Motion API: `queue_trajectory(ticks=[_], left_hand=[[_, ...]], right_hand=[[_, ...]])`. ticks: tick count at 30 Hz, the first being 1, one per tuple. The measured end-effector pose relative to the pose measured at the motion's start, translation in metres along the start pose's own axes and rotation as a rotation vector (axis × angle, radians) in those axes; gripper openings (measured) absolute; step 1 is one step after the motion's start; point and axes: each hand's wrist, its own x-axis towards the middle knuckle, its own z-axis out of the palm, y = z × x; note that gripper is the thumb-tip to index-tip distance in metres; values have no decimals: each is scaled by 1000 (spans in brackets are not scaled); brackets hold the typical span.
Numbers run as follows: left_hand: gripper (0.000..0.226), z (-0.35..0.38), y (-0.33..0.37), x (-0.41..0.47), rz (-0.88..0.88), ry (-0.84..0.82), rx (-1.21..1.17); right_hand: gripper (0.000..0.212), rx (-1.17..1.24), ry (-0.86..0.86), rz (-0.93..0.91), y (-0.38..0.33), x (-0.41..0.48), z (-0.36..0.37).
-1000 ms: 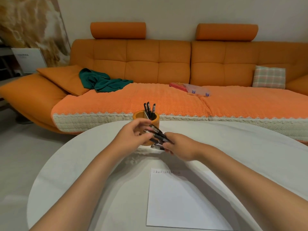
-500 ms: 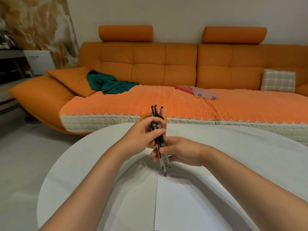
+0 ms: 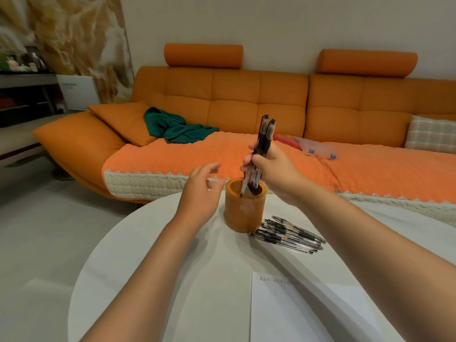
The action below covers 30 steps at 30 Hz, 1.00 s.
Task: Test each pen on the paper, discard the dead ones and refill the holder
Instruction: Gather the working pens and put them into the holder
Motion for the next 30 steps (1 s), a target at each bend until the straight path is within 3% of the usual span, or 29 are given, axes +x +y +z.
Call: queue_trajectory(ticks=[3, 8, 13, 21, 30], left_hand=[[50, 12, -16, 4, -49, -120, 59], [60, 26, -21, 10, -89, -263, 28], [58, 26, -22, 14, -109, -257, -18], [56, 25, -23, 18, -125, -259, -83], [63, 26, -17, 18, -115, -234, -119]], right_hand=[[21, -68, 111, -53, 0, 20, 7], [19, -194, 102, -18, 20, 32, 20], [20, -395, 55, 5, 39, 30, 27], [21, -391, 17, 68, 39, 37, 27], [53, -674, -53, 28, 42, 38, 23]])
